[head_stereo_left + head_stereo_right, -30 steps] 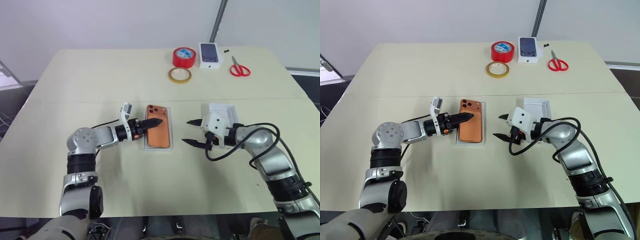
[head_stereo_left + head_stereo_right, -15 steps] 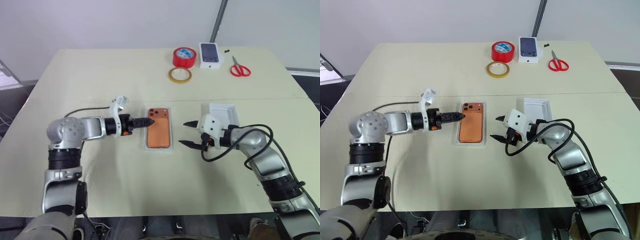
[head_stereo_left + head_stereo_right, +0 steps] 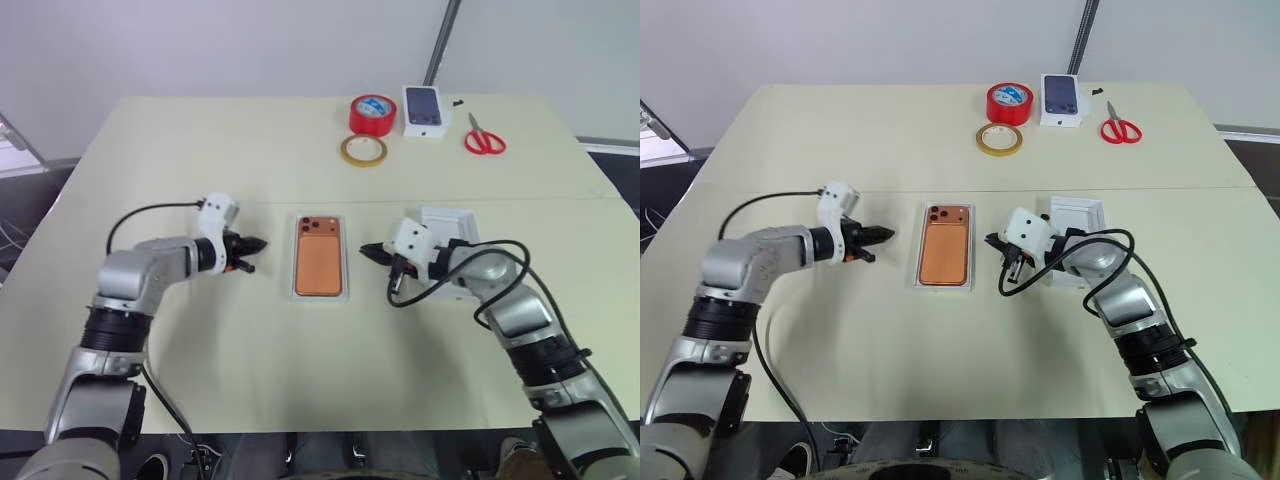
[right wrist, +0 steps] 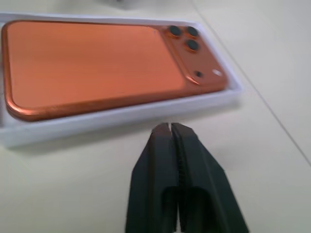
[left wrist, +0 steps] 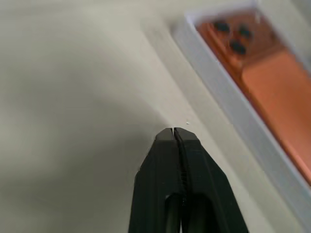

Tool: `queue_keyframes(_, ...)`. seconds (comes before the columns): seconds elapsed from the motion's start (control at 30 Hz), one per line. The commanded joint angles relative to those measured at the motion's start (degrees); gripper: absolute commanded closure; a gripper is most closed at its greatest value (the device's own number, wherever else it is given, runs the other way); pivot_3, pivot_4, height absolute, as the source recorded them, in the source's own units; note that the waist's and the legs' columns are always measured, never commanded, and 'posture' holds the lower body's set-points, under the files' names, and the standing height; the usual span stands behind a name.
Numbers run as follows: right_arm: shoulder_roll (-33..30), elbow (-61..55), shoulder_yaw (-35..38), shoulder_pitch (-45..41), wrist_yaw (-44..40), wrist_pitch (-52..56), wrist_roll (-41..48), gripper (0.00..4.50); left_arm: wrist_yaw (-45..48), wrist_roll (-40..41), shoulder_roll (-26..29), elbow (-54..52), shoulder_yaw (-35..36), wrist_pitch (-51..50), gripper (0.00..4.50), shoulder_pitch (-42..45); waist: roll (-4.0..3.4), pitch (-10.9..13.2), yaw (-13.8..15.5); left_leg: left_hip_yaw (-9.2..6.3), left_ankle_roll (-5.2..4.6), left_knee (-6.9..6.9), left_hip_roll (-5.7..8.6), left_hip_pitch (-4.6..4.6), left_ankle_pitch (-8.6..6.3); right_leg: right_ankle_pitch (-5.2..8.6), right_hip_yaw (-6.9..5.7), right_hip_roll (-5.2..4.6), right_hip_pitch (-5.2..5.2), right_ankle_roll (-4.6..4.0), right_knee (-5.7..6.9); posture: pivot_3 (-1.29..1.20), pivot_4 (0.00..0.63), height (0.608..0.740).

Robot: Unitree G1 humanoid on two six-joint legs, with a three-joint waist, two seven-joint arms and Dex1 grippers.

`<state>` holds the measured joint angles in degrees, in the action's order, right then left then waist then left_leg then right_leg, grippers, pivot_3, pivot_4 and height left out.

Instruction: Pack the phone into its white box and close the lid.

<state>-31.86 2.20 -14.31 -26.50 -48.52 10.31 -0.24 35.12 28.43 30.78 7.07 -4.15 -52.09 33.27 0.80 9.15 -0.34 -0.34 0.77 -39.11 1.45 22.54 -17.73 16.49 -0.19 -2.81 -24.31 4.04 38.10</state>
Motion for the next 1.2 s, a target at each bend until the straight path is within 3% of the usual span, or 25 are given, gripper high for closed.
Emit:
queue_keyframes(0.03, 0.7, 0.3, -0.6, -1.2, 0.5, -1.2, -1.5, 4.47, 1.3, -2.9, -1.0, -2.5, -2.4, 3.9, 4.5, -0.8, 0.0, 0.0, -0.2, 0.0, 0.0, 0.0, 0.0, 0.0, 0.0, 0.0, 0.0, 0.0, 0.0, 0.0, 0.0, 0.0, 0.15, 0.74)
queue_keyframes(0.37, 0.4, 0.3, -0.8, -0.8, 0.2, -1.9, -3.3, 4.47, 7.3, -2.2, -7.3, -5.1, -7.6, 2.2, 4.5, -3.3, -0.05, 0.0, 0.0, 0.01, -0.06, -0.03, -0.01, -0.03, -0.03, 0.0, 0.0, 0.01, 0.04, 0.0, 0.04, 0.0, 0.15, 0.74)
queue_keyframes(0.77, -8.9, -6.6, 6.1, 7.5, -1.7, 1.0, -2.1, 4.47, 7.5, -6.7, -22.9, 5.1, -10.9, 6.3, 4.5, 5.9, -0.05, 0.0, 2.3, 0.04, -0.27, -0.14, 0.07, -0.02, -0.14, 0.0, -0.01, 0.0, 0.17, 0.01, -0.05, 0.0, 0.15, 0.74)
queue_keyframes(1.03, -11.8, -8.6, 9.7, 12.5, -1.1, 2.0, -2.2, 4.47, 12.1, -11.8, -27.4, 14.2, -14.1, 12.3, 4.5, 10.7, -0.05, 0.0, 2.5, 0.09, -0.27, -0.15, 0.05, -0.04, -0.14, 0.0, -0.01, 0.05, 0.2, 0.01, -0.06, 0.0, 0.15, 0.74)
queue_keyframes(1.2, -11.2, -7.8, 10.2, 11.4, -0.6, 1.9, -2.4, 4.47, 13.7, -12.8, -27.7, 14.2, -13.9, 12.8, 4.5, 10.1, -0.05, 0.0, 2.4, 0.09, -0.27, -0.15, 0.03, -0.05, -0.13, 0.0, 0.0, 0.07, 0.2, 0.01, -0.06, 0.0, 0.15, 0.74)
